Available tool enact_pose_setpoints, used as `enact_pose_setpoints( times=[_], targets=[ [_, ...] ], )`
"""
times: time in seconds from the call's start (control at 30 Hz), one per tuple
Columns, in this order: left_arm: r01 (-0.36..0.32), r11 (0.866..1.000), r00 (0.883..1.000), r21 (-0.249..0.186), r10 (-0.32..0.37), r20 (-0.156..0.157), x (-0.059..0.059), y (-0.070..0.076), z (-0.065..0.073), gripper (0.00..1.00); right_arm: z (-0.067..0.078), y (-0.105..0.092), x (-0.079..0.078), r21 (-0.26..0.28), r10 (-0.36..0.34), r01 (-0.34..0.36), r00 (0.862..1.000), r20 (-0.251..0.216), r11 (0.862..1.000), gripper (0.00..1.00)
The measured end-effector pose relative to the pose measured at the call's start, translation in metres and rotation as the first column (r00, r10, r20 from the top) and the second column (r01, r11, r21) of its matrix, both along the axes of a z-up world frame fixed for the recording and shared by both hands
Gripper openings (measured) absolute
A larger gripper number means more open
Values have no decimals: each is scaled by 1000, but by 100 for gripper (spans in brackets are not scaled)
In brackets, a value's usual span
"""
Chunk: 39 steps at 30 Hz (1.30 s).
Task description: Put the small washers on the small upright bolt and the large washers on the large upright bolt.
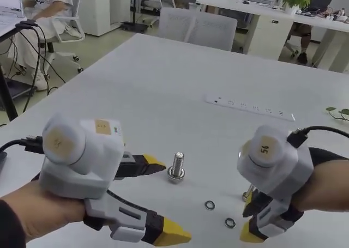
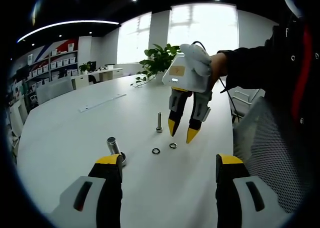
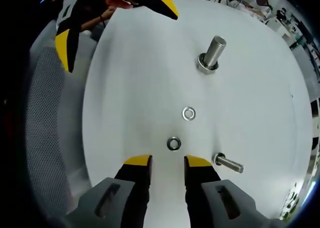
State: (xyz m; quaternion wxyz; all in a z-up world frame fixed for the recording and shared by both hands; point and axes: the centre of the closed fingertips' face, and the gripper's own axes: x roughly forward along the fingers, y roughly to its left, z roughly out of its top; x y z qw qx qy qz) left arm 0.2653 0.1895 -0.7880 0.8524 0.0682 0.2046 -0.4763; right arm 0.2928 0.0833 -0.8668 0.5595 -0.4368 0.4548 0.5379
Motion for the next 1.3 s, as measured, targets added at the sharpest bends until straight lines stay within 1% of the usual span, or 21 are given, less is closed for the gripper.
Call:
enact_pose_setpoints(
  times=[0.13, 0.23, 0.47, 0.63, 0.83, 1.07, 1.3],
  targets=[
    [0, 1000, 1000, 0, 0, 0, 0, 1, 0, 76, 1, 7, 3, 2, 10, -10, 1000, 5, 1000, 27],
    [0, 1000, 1000, -2, 0, 1, -1, 0, 0, 76, -2, 10, 4, -1, 18, -18, 1000, 7, 1000, 26],
    [-3, 1000, 1000, -3, 3, 1, -1, 2, 0, 76, -7, 13, 4, -20, 41, -41, 999, 12, 999, 25],
    [-5, 1000, 1000, -5, 5, 2, -1, 2, 1, 76, -8, 16, 4, -20, 42, -42, 999, 6, 999, 25],
    [-5, 1000, 1000, -4, 5, 1, -1, 3, 0, 76, -10, 17, 6, -27, 45, -45, 999, 6, 999, 25],
    [-4, 1000, 1000, -5, 4, -1, -2, 3, 0, 76, -14, 14, 6, -48, 55, -54, 998, 10, 997, 25],
    [-3, 1000, 1000, -4, 3, -3, -2, 3, 0, 76, -14, 15, 6, -41, 35, -35, 999, 0, 999, 24]
  ],
)
